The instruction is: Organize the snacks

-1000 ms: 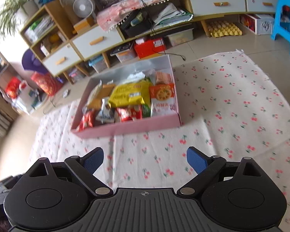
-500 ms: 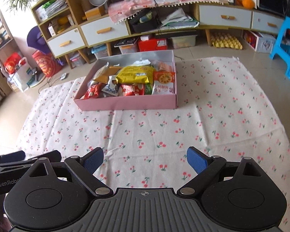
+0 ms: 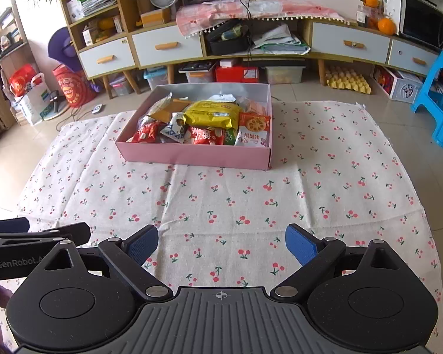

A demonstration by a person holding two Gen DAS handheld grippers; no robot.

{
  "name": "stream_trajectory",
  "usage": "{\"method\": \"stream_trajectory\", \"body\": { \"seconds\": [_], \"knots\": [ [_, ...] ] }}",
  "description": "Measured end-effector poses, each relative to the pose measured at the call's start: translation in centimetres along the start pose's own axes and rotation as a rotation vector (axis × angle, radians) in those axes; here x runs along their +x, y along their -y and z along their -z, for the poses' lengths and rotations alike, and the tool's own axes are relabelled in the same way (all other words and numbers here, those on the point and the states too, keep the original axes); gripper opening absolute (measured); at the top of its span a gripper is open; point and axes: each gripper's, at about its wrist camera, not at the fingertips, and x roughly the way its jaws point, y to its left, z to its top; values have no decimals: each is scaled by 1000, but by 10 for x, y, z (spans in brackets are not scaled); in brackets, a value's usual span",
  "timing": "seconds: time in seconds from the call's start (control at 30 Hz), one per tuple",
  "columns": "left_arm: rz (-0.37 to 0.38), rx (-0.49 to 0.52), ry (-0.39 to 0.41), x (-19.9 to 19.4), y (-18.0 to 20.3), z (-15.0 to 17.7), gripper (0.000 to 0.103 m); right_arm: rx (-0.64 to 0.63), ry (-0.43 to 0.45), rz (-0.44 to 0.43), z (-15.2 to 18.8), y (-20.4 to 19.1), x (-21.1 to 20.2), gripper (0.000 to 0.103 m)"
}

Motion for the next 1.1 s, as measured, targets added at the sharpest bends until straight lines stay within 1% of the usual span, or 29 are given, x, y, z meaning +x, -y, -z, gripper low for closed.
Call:
{"method": "stream_trajectory", "body": {
  "seconds": [0.17,0.6,1.1],
  "knots": [
    [-9,17,9,-4,1,3,102,-8,-9,-2,1,-2,1,95],
    [-36,32,21,-6,4,3,102,-20,0,14,4,-5,-1,95],
    [-42,38,21,-6,5,3,102,-13,-2,20,4,-4,2,95]
  ]
}}
